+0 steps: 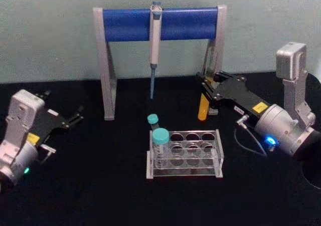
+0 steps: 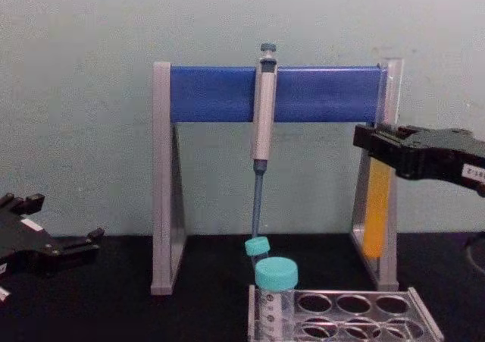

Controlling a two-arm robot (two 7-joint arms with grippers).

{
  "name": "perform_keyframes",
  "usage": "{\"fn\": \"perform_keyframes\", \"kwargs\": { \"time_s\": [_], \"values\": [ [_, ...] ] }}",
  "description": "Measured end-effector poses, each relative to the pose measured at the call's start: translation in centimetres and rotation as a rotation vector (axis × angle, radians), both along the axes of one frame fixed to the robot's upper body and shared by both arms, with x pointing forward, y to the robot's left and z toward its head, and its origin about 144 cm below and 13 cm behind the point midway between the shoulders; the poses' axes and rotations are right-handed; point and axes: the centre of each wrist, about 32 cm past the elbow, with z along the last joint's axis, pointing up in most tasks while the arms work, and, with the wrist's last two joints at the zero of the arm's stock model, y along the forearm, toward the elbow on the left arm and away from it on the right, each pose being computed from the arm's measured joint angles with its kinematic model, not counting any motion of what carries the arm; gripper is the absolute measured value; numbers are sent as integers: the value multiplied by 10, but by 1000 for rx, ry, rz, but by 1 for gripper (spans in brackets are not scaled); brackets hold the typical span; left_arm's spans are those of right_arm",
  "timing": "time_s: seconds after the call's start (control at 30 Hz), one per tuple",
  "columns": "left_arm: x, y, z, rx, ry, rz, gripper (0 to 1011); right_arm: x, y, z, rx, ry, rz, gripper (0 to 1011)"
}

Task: Pick up the test tube from the test tube rack, shake it, then place it back into the test tube rack.

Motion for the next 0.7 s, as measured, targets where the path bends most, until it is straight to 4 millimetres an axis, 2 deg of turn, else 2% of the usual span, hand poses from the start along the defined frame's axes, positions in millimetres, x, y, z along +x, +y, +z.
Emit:
{"fn": "perform_keyframes", "kwargs": {
  "time_s": [0.37,0.7],
  "values": [
    [0,0,0,0,0,0,1001,-4,-1,1,-4,-5,9,227],
    [0,0,0,0,0,0,1001,-17,-4,0,-7,5,14,227]
  ]
}}
